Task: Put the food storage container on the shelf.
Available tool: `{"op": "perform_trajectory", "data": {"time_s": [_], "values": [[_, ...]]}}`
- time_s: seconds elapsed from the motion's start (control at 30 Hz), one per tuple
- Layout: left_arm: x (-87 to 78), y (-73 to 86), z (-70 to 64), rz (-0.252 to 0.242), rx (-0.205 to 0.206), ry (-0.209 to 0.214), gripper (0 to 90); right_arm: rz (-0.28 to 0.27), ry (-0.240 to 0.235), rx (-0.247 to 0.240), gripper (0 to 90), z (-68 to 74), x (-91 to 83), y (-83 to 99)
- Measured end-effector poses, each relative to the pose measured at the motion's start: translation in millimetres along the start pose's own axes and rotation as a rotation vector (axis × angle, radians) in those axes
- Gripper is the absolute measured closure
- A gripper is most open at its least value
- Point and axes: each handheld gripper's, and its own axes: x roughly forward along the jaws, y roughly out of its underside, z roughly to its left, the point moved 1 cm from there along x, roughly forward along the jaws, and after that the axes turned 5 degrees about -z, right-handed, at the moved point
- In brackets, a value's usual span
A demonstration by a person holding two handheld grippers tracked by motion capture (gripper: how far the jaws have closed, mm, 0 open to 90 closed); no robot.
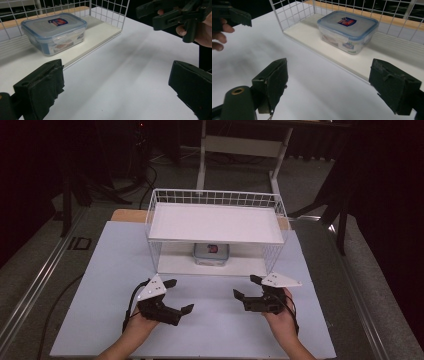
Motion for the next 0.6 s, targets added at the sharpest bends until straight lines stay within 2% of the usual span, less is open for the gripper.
{"op": "perform_trajectory", "data": {"time_s": [0.13, 0.23, 0.3, 0.37, 0.6], "values": [[-4.2, 8.0, 0.1, 0.008, -0.013, 0.000, 1.0, -0.007, 0.000, 0.011, 15.5, -1.1, -13.0, 5.1], [-4.1, 12.7, -0.1, 0.011, -0.011, -0.005, 1.0, 0.011, 0.016, -0.014, 15.5, -0.9, -20.0, 11.1], [-3.7, 14.1, -0.2, 0.007, -0.014, -0.005, 1.1, 0.014, 0.025, -0.013, 15.5, -2.2, -23.3, 16.7], [-2.6, 16.8, -0.5, 0.002, -0.020, -0.002, 1.0, 0.003, 0.025, 0.005, 15.5, -4.3, -25.2, 23.7], [2.7, 20.3, -4.1, 0.020, 0.015, 0.018, 1.1, 0.031, 0.050, -0.004, 15.5, -12.5, -22.1, 40.4]]}}
